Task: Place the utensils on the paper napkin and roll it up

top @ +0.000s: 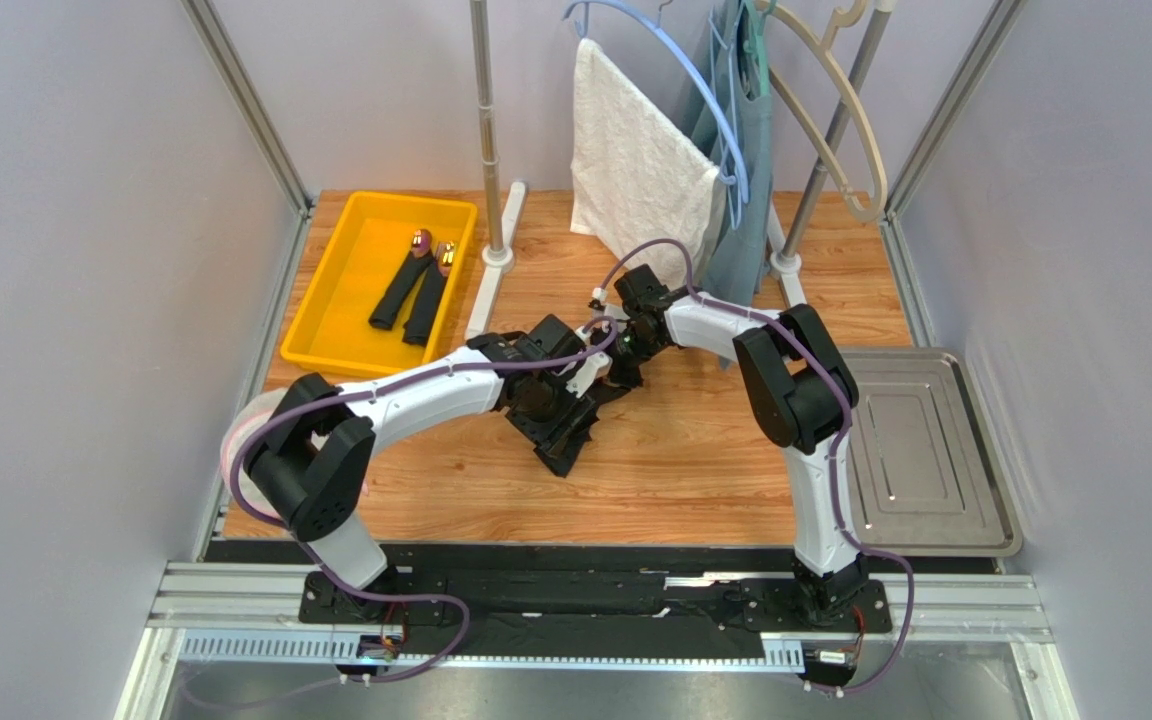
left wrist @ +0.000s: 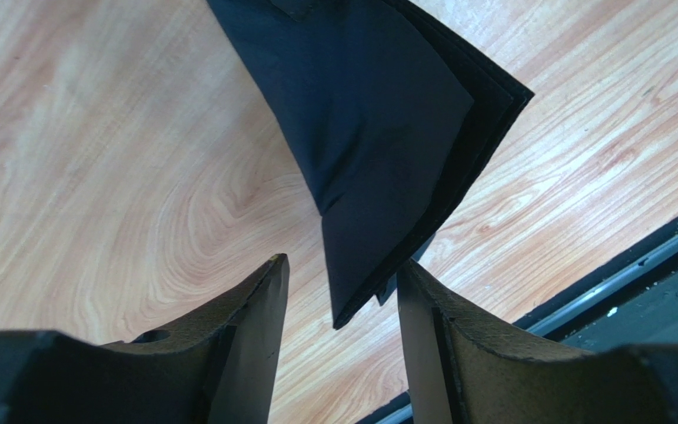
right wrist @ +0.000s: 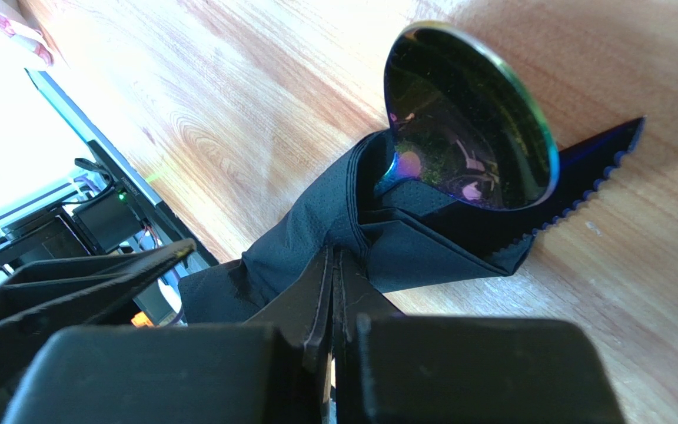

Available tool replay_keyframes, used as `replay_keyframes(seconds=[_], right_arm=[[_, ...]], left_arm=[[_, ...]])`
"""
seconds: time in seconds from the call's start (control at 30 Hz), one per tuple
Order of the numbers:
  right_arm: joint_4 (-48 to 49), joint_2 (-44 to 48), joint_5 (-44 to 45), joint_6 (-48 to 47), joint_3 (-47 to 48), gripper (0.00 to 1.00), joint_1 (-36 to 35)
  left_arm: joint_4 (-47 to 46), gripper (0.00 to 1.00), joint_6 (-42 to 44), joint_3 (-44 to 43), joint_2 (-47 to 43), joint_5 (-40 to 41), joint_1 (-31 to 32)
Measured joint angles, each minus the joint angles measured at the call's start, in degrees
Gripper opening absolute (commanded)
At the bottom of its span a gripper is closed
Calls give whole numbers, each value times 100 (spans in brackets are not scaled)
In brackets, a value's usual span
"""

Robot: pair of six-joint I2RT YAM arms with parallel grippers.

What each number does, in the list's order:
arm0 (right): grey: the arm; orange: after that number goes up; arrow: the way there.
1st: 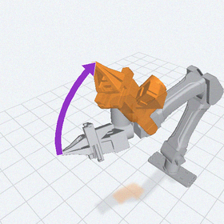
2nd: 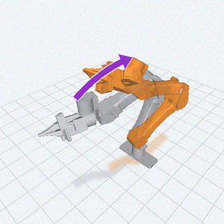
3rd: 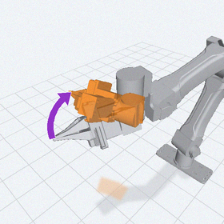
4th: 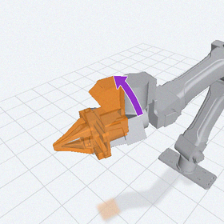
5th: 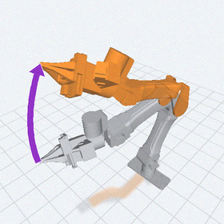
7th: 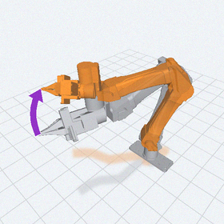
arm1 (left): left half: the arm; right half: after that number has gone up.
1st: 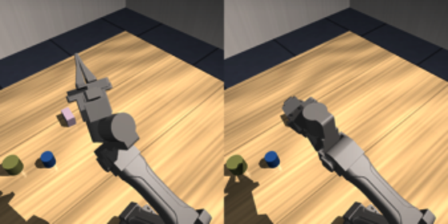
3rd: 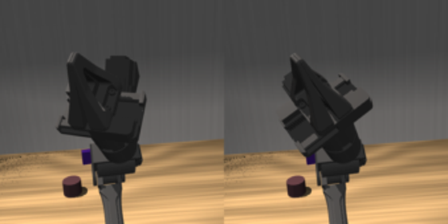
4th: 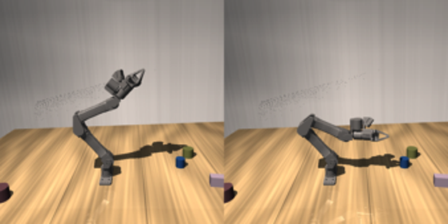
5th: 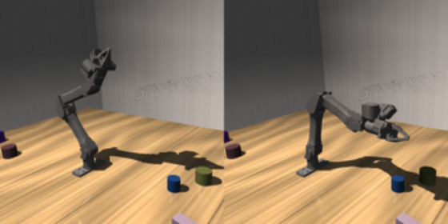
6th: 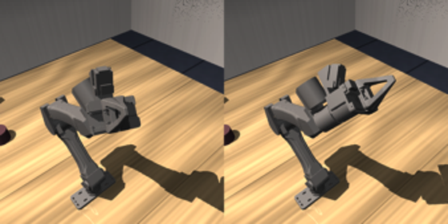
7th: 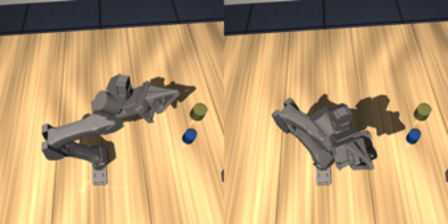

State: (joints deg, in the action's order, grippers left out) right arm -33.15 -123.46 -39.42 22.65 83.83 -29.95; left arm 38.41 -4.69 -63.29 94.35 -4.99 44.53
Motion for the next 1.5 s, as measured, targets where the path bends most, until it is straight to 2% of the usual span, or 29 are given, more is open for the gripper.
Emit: replay_keyframes(seconds=[0.13, 0.23, 0.27, 0.33, 0.37, 0.43, 0.63, 0.73, 0.93, 0.97, 1.0, 1.07, 1.2, 1.27, 1.33, 1.4, 1.43, 1.5], right_arm=[[0, 0, 0, 0, 0, 0, 0], [2, 0, 0, 2, -2, 0, 0], [0, 0, 0, 0, 0, 0, 0], [2, 0, 0, 2, -2, 0, 0], [2, 0, 0, 2, -2, 0, 0], [2, 0, 0, 2, -2, 0, 0], [4, -2, 2, 2, 0, 0, 0], [4, -4, 0, 2, 0, 0, 0], [4, -4, 0, 2, 0, 0, 0], [4, -4, 0, 2, 0, 0, 0], [7, -4, 0, 2, 0, 0, 0], [11, -7, 0, 2, 0, 0, 0], [15, -7, 2, 2, 0, 0, 0], [15, -7, 2, 0, 0, 0, 0], [15, -7, 2, 0, 0, 0, 0], [15, -7, 2, 0, 0, 0, 0], [15, -7, 2, 2, 0, 0, 0], [15, -7, 0, 2, 0, 0, 0]], left_arm=[[4, 53, -33, 0, 83, -83, 9], [-7, 45, -59, 0, 157, -87, 33], [-9, 35, -63, 0, 181, -68, 44], [-7, 28, -76, 0, 273, -26, 96], [-9, 21, -83, 0, 315, 20, 127], [-11, 15, -52, -7, 413, 144, 219], [39, 13, 136, -146, 706, 713, 586], [85, 18, 234, -203, 776, 1005, 767], [162, 41, 457, -273, 863, 1401, 986], [160, 65, 492, -273, 850, 1390, 986], [162, 67, 529, -273, 813, 1342, 977], [208, 81, 669, -264, 623, 1121, 968], [328, 83, 839, -201, -323, 133, 785], [378, 80, 852, -212, -750, -498, 402], [372, 74, 793, -225, -970, -1169, -330], [295, 61, 651, -212, -946, -1832, -1121], [240, 51, 544, -192, -866, -2131, -1473], [131, 41, 363, -129, -616, -2662, -1969]])
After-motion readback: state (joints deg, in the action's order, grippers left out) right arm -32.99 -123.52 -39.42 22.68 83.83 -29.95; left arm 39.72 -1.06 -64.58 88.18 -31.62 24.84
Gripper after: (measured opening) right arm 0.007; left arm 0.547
